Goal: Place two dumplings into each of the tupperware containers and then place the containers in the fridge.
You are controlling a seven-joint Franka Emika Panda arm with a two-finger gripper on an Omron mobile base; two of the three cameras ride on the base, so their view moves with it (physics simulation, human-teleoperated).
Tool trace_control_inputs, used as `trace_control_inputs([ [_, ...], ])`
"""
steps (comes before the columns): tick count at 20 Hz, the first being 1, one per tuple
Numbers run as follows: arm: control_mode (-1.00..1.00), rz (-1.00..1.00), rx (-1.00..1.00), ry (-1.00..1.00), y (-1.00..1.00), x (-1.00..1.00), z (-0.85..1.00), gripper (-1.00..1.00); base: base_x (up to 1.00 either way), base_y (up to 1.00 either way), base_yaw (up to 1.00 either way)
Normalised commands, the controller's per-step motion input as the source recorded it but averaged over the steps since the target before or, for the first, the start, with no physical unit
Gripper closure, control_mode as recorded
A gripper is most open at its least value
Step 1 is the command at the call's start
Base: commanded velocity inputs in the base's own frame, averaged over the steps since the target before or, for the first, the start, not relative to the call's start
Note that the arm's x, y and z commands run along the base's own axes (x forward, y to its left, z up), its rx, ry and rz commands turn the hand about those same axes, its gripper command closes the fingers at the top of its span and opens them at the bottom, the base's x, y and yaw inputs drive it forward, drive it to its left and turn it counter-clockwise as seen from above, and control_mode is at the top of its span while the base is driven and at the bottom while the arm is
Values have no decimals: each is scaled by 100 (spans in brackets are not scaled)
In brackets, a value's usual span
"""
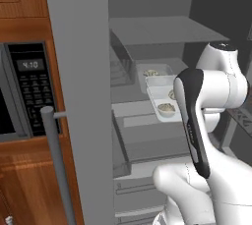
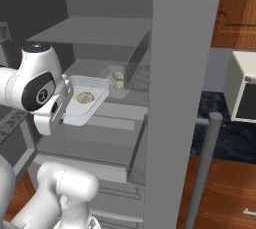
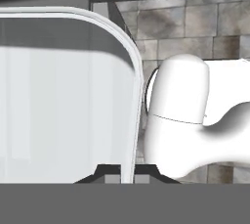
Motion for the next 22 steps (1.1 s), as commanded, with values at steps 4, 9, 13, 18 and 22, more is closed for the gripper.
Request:
trace_control_inputs([
  [4,100,0,0,0,0,0,0,100,64,0,0],
  [9,100,0,0,0,0,0,0,100,31,0,0],
  [13,100,0,0,0,0,0,0,100,0,0,0],
  [18,-100,3,0,-24,0,-17,13,100,0,0,0],
  [22,-100,5,0,-64,0,-60,42,100,0,0,0],
])
